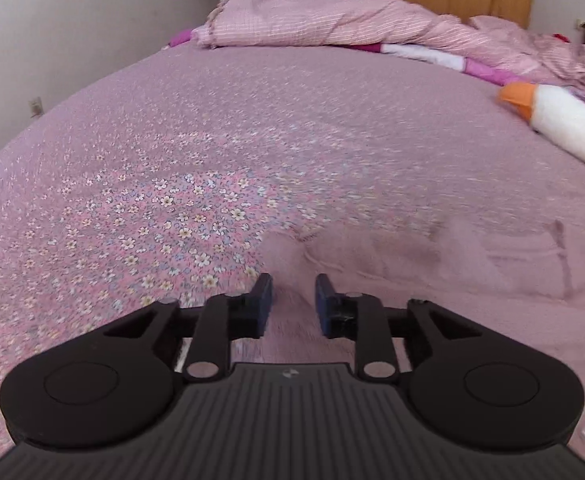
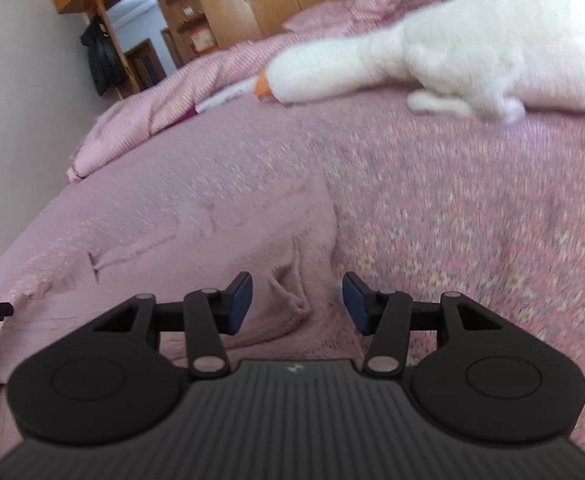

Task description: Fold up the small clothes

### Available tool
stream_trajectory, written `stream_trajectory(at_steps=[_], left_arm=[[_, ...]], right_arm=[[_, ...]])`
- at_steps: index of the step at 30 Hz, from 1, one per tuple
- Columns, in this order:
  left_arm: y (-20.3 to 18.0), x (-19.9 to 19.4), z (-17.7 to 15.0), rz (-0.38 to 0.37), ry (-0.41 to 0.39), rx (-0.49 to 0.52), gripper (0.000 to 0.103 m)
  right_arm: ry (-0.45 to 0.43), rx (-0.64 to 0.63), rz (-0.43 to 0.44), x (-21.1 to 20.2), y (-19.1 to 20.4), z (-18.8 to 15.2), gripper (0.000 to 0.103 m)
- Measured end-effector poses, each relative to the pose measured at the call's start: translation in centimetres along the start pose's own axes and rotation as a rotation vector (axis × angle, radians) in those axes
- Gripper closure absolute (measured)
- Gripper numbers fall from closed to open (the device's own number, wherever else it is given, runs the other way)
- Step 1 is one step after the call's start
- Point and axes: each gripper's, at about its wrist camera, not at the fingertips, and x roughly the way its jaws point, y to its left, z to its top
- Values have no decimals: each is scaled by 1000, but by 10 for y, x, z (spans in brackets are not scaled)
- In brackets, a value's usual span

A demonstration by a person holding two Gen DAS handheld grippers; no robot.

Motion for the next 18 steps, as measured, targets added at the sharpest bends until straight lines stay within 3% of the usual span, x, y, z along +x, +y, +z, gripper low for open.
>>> stream_trajectory(at_steps=[2, 4, 8, 10, 18], left_arm=[[-3, -20, -8, 2, -3, 15, 50], [-6, -33, -18, -1, -5, 24, 46], [-10, -40, -45, 13, 26, 48, 45], [-9, -33, -57, 31, 46, 61, 43], [4, -28, -60, 14, 72, -52, 39]], right_arm=[[-12, -15, 6, -5, 3, 2, 50], [1, -15, 2, -3, 3, 1, 50], [54, 12, -61, 15, -8, -8, 52], [27, 18, -31, 15, -13, -13, 51], [62, 60, -42, 3, -8, -4, 50]])
